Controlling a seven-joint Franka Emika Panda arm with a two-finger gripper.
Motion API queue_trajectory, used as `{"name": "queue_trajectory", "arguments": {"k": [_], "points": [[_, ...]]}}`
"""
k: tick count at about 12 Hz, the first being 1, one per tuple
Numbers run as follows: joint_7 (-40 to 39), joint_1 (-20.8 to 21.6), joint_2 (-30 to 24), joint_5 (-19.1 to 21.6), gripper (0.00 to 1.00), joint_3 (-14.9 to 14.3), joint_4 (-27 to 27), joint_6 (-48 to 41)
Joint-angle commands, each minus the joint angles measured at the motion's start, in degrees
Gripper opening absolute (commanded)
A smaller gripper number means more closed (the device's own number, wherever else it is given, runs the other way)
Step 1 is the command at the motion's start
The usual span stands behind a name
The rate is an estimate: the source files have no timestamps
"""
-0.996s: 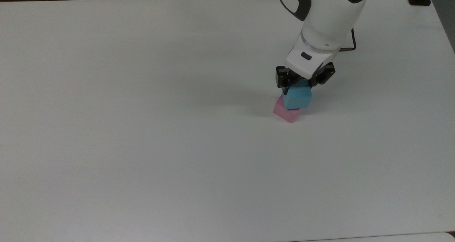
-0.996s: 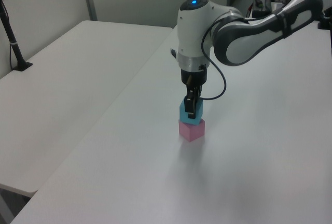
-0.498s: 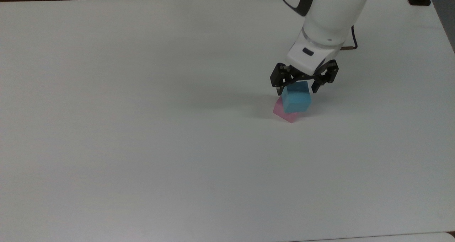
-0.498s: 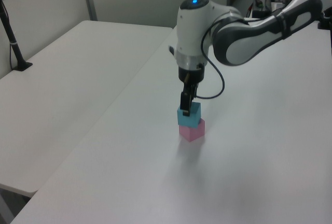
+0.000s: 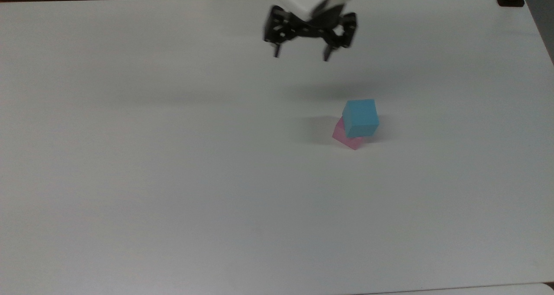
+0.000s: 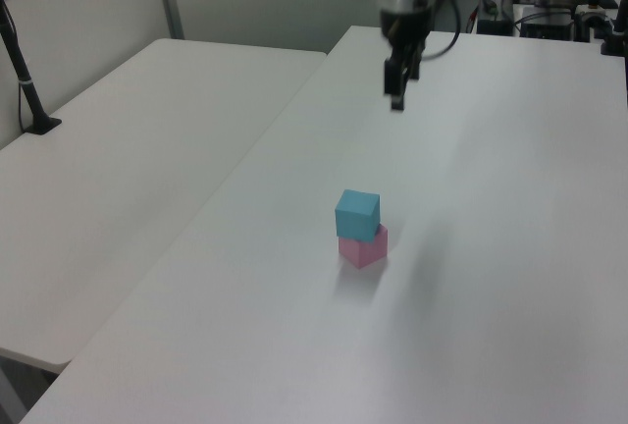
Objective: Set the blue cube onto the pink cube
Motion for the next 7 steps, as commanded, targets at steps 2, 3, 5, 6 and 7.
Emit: {"name": "queue_trajectory", "arguments": {"k": [2,3,5,6,7], "points": [[-10.6,-9.6,-8.7,3.1,1.00,0.2,-7.2,-2.5],[-12.9,-12.4,-9.3,5.5,1.00,0.2,-7.2,-2.8],[-13.3,-13.7,-9.8,7.4,1.00,0.1,-6.9,-3.4],[-12.7,-13.6,-9.8,7.4,1.00,0.1,-6.9,-3.3],[-12.6,-13.7,-9.8,7.5,1.00,0.1,-6.9,-3.3]]}}
